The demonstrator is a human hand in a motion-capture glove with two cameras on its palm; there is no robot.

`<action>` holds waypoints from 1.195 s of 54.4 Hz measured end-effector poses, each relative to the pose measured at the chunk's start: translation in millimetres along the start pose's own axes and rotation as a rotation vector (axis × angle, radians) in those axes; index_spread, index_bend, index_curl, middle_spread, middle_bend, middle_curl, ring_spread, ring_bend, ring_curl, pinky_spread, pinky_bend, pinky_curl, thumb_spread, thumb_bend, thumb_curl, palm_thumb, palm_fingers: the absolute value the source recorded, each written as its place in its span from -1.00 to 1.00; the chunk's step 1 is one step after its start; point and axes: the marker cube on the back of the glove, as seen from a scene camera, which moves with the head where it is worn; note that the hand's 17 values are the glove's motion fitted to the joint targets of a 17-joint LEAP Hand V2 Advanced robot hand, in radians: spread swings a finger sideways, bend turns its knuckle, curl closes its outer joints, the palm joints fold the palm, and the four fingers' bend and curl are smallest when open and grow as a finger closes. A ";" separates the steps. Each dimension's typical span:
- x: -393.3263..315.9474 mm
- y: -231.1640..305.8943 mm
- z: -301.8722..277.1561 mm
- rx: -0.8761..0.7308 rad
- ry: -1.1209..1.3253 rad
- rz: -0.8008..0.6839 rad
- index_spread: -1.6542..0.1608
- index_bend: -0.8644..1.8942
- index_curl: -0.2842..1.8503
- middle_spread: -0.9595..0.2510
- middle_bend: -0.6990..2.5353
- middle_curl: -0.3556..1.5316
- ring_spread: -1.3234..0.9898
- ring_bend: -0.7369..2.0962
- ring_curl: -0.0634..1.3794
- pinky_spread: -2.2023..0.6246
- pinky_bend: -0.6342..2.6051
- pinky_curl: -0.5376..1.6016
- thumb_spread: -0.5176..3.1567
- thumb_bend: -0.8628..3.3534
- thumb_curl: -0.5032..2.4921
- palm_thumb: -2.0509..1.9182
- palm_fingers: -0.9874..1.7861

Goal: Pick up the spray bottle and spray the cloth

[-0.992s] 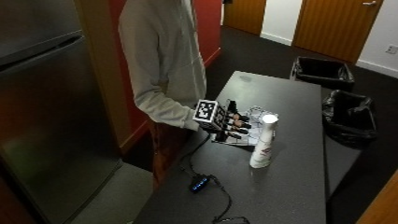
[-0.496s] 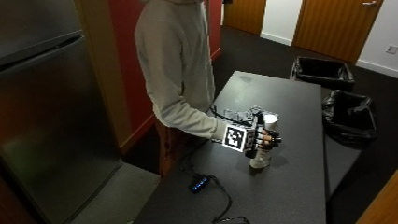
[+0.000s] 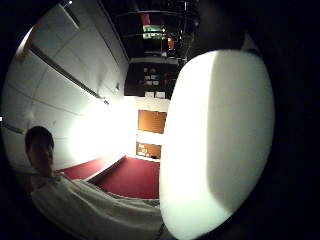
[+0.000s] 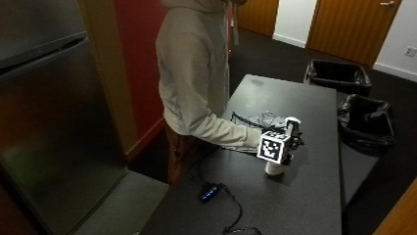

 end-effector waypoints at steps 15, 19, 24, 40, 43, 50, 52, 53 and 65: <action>-17.8 4.9 24.1 -0.202 0.169 -0.046 0.54 -0.22 -0.36 0.28 -0.25 -0.12 -0.03 -0.07 -0.34 0.41 -0.43 -0.16 -0.54 -0.60 -0.26 0.56 0.68; -30.2 13.1 27.5 -0.265 0.239 -0.069 0.54 -0.20 -0.33 0.28 -0.24 -0.10 -0.03 -0.08 -0.33 0.40 -0.43 -0.16 -0.58 -0.60 -0.25 0.57 0.70; -63.5 15.7 36.8 -0.305 0.271 -0.122 0.56 -0.16 -0.30 0.30 -0.22 -0.09 -0.03 -0.08 -0.32 0.39 -0.42 -0.15 -0.62 -0.60 -0.23 0.56 0.71; -126.3 44.5 44.7 -0.615 0.739 -0.223 0.57 -0.13 -0.24 0.30 -0.20 -0.08 -0.03 -0.06 -0.28 0.38 -0.39 -0.14 -0.67 -0.60 -0.20 0.56 0.70; -135.9 49.3 44.3 -0.656 0.840 -0.238 0.56 -0.13 -0.24 0.31 -0.20 -0.07 -0.03 -0.06 -0.27 0.38 -0.39 -0.13 -0.68 -0.61 -0.19 0.56 0.70; -153.0 69.1 60.5 -0.725 1.080 -0.234 0.56 -0.12 -0.23 0.31 -0.19 -0.07 -0.03 -0.05 -0.26 0.38 -0.38 -0.13 -0.69 -0.61 -0.19 0.56 0.70; -155.4 75.2 66.0 -0.733 1.130 -0.228 0.56 -0.12 -0.23 0.32 -0.19 -0.07 -0.03 -0.05 -0.26 0.38 -0.38 -0.13 -0.69 -0.61 -0.18 0.56 0.70; -156.2 78.3 68.5 -0.736 1.150 -0.225 0.56 -0.12 -0.23 0.32 -0.19 -0.07 -0.03 -0.05 -0.26 0.38 -0.38 -0.13 -0.69 -0.61 -0.18 0.56 0.70; -145.3 116.6 90.9 -0.741 1.223 -0.166 0.56 -0.12 -0.22 0.31 -0.18 -0.07 -0.03 -0.05 -0.26 0.38 -0.38 -0.13 -0.70 -0.61 -0.17 0.55 0.70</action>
